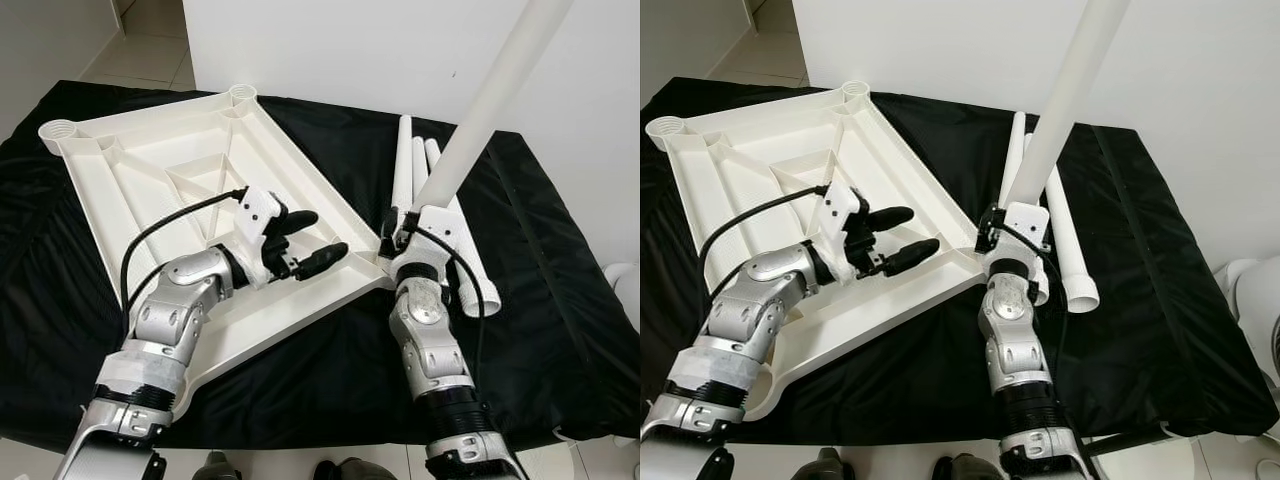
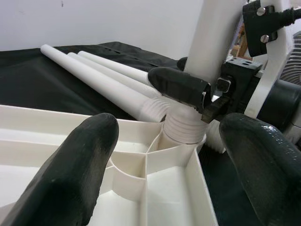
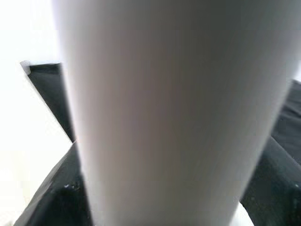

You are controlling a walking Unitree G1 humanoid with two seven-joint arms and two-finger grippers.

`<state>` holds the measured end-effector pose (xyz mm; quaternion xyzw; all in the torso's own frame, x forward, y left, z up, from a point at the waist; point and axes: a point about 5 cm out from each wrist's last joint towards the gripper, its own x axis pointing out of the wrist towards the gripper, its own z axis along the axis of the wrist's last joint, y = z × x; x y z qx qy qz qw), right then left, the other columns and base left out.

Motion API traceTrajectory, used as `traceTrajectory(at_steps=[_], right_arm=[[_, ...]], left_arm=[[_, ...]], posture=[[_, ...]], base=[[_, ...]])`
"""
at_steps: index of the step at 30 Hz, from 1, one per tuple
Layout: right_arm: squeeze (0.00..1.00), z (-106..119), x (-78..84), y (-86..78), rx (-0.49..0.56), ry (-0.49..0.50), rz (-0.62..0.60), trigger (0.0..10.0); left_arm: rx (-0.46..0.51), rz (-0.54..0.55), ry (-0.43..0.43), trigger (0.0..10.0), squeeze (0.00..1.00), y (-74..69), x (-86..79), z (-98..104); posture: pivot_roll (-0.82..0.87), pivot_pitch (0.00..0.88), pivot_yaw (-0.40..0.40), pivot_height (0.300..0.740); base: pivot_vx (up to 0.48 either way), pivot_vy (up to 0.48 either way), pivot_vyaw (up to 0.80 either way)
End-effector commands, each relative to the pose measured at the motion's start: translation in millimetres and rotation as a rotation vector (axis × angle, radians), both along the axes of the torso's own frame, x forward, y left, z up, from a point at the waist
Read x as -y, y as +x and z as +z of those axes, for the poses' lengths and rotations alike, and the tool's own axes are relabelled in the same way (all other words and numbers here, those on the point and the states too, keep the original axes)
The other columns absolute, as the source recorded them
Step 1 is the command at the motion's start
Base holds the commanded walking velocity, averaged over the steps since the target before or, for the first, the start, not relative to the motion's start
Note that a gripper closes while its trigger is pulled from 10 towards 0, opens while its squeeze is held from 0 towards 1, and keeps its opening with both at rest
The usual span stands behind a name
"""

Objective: Building children table

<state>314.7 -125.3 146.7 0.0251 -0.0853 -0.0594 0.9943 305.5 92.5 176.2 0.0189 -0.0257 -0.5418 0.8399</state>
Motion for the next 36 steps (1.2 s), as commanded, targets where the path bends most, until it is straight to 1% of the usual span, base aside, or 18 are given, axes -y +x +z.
traceTrajectory(at_steps=[1,2,4,5,6,9,10,11,12,15,17,20,21,22,29,34,35,36], right_arm=[[0.00,-1,9.2,-2.5,-0.001,-0.015,0.062,10.0],[0.00,-1,9.2,-2.5,-0.001,-0.015,0.062,10.0],[0.00,1,22.0,-5.0,0.012,-0.059,0.158,10.0],[0.00,1,22.0,-5.0,0.012,-0.059,0.158,10.0],[0.00,2,29.0,-5.7,0.015,-0.087,0.191,10.0],[0.00,2,34.9,-6.1,0.012,-0.117,0.227,10.0],[0.00,2,38.6,-6.6,0.002,-0.138,0.275,10.0],[0.00,2,38.6,-6.6,0.002,-0.138,0.275,10.0],[0.00,1,41.2,-7.2,-0.008,-0.162,0.344,10.0],[0.00,0,42.2,-7.2,-0.010,-0.172,0.370,10.0],[0.00,-1,43.5,-6.1,-0.021,-0.184,0.419,10.0],[0.00,-1,43.7,-5.4,-0.032,-0.175,0.444,10.0],[0.00,-2,44.7,-4.5,-0.035,-0.177,0.462,4.4],[0.00,-1,46.7,-2.6,-0.033,-0.189,0.471,0.0],[0.00,-3,50.2,1.0,-0.046,-0.172,0.495,0.0],[0.00,-7,45.9,3.7,-0.060,-0.165,0.522,0.0],[0.00,-9,42.3,4.0,-0.068,-0.186,0.529,2.6],[0.00,-9,42.3,4.0,-0.068,-0.186,0.529,2.6]], left_arm=[[-0.013,-0.016,0.007,10.0,0.00,-3.5,5.7,-3],[-0.013,-0.016,0.007,10.0,0.00,-3.5,5.7,-3],[-0.026,-0.035,0.005,10.0,0.00,-6.8,11.1,-6],[-0.026,-0.035,0.005,10.0,0.00,-6.8,11.1,-6],[-0.032,-0.046,0.005,10.0,0.00,-9.9,14.2,-8],[-0.033,-0.053,0.006,10.0,0.00,-13.2,17.6,-10],[-0.034,-0.061,0.008,10.0,0.00,-16.2,20.8,-11],[-0.034,-0.061,0.008,10.0,0.00,-16.2,20.8,-11],[-0.028,-0.060,0.019,10.0,0.00,-18.6,24.2,-13],[-0.028,-0.056,0.023,10.0,0.00,-18.5,24.9,-14],[-0.017,-0.029,0.034,10.0,0.00,-15.5,24.4,-14],[-0.014,-0.021,0.036,10.0,0.00,-14.1,24.0,-13],[-0.014,-0.012,0.038,10.0,0.00,-12.5,23.7,-13],[-0.015,-0.004,0.037,10.0,0.00,-10.9,23.0,-12],[-0.011,0.012,0.039,10.0,0.00,-8.0,20.9,-11],[-0.009,0.030,0.040,10.0,0.00,-5.9,18.7,-10],[-0.008,0.033,0.040,10.0,0.00,-5.7,18.0,-10],[-0.008,0.033,0.040,10.0,0.00,-5.7,18.0,-10]], posture=[[0.04,0.046,-0.092,0.740],[0.04,0.046,-0.092,0.740],[0.03,0.049,-0.086,0.740],[0.03,0.049,-0.086,0.740],[0.03,0.048,-0.086,0.740],[0.03,0.049,-0.085,0.740],[0.03,0.048,-0.084,0.740],[0.03,0.048,-0.084,0.740],[0.03,0.048,-0.083,0.740],[0.03,0.047,-0.083,0.740],[0.03,0.047,-0.080,0.740],[0.03,0.047,-0.080,0.740],[0.03,0.045,-0.078,0.740],[0.04,0.045,-0.080,0.740],[0.04,0.041,-0.082,0.740],[0.04,0.037,-0.084,0.740],[0.05,0.037,-0.085,0.740],[0.05,0.037,-0.085,0.740]], base=[[0.000,0.000,0.00],[0.000,0.000,0.00],[0.000,0.000,0.00],[0.000,0.000,0.00],[0.000,0.000,0.00],[0.000,0.000,0.00],[0.000,0.000,0.00],[0.000,0.000,0.00],[0.000,0.000,0.00],[0.000,0.000,0.00],[0.000,0.000,0.00],[0.000,0.000,0.00],[0.000,0.000,0.00],[0.000,0.000,0.00],[0.000,0.000,0.00],[0.000,0.000,0.00],[0.000,0.000,0.00],[0.000,0.000,0.00]])
